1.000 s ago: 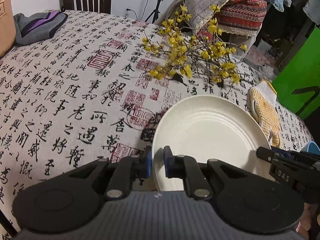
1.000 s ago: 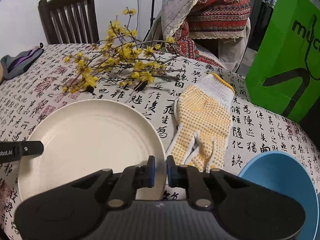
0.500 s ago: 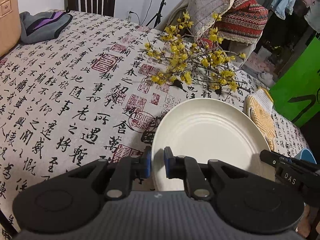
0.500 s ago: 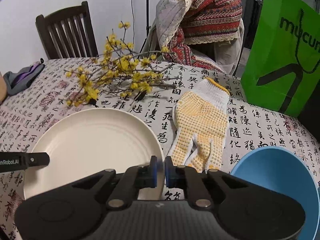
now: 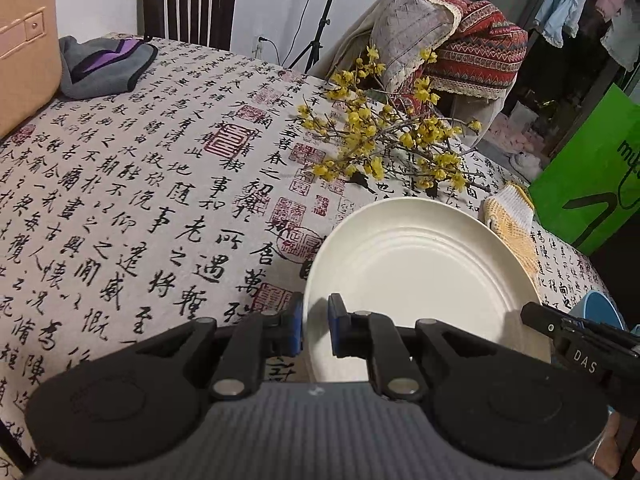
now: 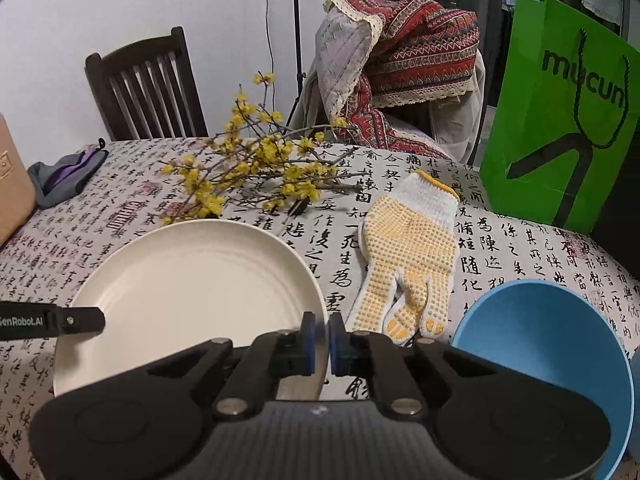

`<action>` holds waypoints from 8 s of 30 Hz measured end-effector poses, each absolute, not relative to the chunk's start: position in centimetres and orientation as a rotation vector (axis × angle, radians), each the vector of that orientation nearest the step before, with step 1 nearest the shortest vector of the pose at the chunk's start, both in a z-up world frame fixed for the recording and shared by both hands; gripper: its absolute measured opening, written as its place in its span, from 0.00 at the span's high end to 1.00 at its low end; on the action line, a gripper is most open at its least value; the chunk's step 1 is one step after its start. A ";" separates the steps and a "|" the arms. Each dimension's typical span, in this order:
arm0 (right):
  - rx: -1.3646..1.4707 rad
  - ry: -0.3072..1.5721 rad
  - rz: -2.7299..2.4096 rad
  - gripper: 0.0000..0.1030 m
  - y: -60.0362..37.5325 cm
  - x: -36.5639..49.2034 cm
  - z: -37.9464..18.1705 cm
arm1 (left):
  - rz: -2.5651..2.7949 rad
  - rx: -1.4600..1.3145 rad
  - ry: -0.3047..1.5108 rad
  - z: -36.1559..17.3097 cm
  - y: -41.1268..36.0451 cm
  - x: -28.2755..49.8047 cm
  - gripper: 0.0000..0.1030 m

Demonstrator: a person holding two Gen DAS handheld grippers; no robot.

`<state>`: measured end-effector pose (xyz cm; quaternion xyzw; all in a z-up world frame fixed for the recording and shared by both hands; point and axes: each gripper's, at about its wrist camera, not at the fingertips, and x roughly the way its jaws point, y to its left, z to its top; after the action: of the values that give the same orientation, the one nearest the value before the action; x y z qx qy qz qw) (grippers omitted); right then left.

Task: Organize plates and bowls
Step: 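Carry the held cream plate with both grippers toward the blue bowls, then lower the held cream plate with both grippers beside the blue bowls, then open the left gripper while the right gripper opens, releasing the plate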

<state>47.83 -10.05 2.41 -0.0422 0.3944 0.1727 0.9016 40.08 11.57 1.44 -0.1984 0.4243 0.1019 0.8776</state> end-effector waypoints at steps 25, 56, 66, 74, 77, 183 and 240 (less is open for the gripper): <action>-0.016 0.748 0.366 0.94 -10.2 41.2 5.2 | 0.205 -0.398 0.798 5.0 12.0 33.1 0.88; 0.014 0.662 0.371 0.94 -10.0 32.5 7.7 | 0.200 -0.391 0.722 7.2 12.6 25.0 0.88; 0.036 0.628 0.367 0.94 -10.3 30.1 7.9 | 0.187 -0.388 0.695 7.4 12.6 23.0 0.88; 0.052 0.592 0.360 0.94 -10.7 28.5 7.9 | 0.166 -0.399 0.675 7.3 12.7 21.7 0.88; 0.042 0.571 0.353 0.93 -10.7 27.8 7.8 | 0.157 -0.401 0.668 7.2 12.6 21.2 0.88; 0.273 0.510 0.154 0.93 -26.9 18.8 0.5 | -0.051 -0.178 0.778 1.8 -2.4 19.5 0.88; 0.254 0.411 0.188 0.06 -28.2 15.6 0.2 | -0.099 -0.058 0.544 2.7 -2.2 15.6 0.00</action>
<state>15.62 -28.15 0.20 0.1255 0.2031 0.0932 0.9666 15.61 -2.23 2.70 -0.0285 0.2686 -0.0489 0.9616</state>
